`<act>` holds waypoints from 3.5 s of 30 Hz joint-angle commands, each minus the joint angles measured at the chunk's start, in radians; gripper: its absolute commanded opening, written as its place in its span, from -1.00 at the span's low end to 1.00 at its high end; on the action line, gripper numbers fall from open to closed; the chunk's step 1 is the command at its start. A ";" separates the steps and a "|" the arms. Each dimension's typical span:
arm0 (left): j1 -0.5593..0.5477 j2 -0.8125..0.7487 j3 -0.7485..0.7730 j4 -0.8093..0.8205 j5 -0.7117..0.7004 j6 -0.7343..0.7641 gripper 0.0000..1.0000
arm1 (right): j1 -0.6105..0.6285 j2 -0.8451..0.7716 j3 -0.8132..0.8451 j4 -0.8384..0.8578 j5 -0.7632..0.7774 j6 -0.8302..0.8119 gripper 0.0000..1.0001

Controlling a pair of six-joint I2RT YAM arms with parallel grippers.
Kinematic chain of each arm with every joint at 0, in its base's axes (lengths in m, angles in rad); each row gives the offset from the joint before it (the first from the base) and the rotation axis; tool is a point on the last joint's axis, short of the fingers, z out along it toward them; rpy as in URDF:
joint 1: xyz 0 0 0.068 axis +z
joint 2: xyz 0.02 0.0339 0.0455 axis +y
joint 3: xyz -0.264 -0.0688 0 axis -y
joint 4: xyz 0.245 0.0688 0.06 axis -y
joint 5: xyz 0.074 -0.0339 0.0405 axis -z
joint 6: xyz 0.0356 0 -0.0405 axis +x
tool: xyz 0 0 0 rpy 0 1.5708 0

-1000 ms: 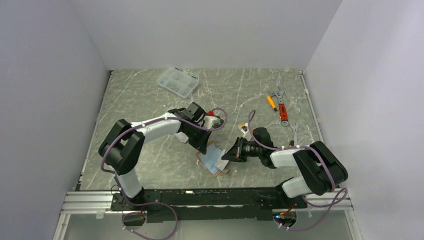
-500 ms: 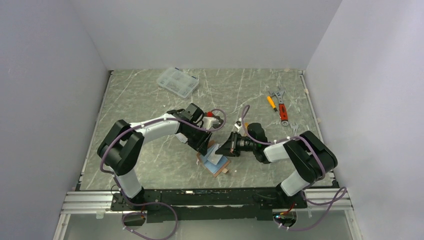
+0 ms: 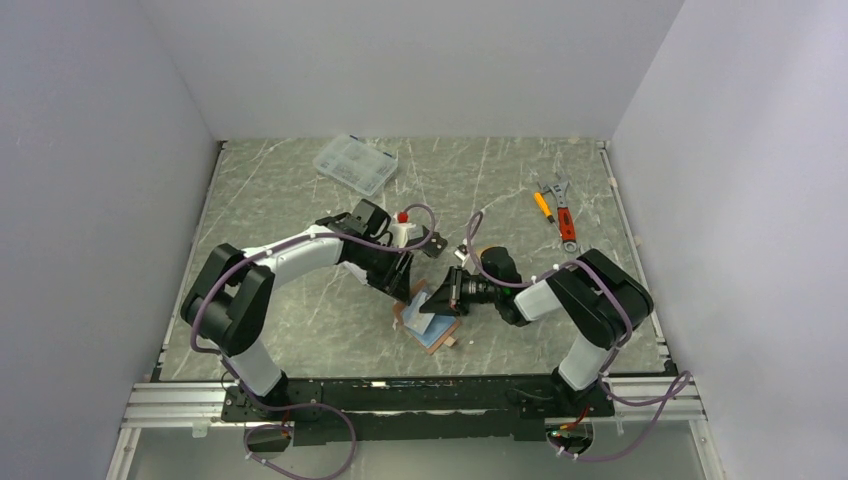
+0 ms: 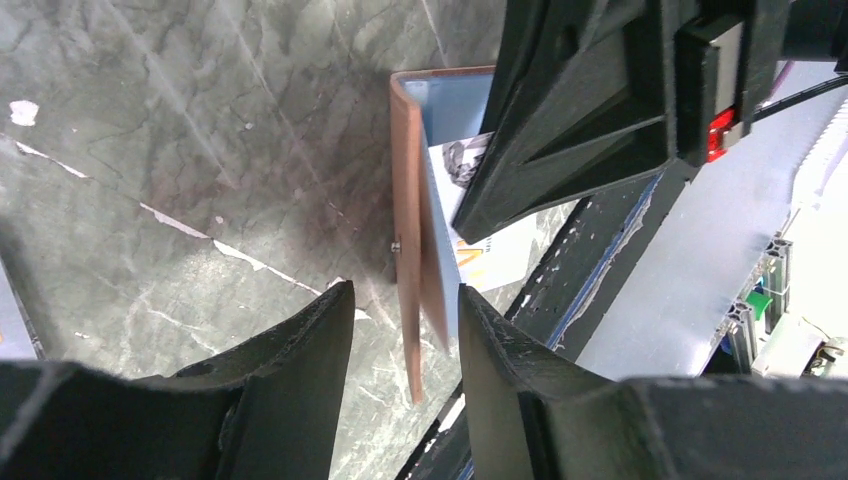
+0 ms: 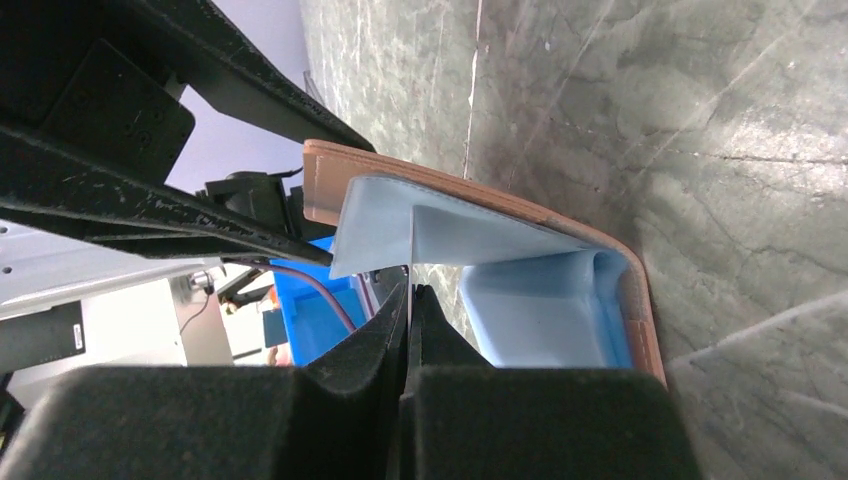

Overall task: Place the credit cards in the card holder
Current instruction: Open the card holder at the center of the board, then insert the credit card into the card holder.

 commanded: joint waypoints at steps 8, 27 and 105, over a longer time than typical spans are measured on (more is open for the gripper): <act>0.011 0.039 0.049 0.012 0.087 -0.039 -0.03 | 0.018 0.031 0.038 0.077 -0.001 0.007 -1.00; 0.066 0.122 0.052 0.028 0.118 -0.110 -1.00 | 0.005 -0.059 -0.021 -0.071 -0.001 -0.081 -1.00; 0.187 -0.001 -0.268 0.334 0.133 -0.259 -1.00 | 0.204 -0.214 0.017 -0.424 0.528 0.072 -0.26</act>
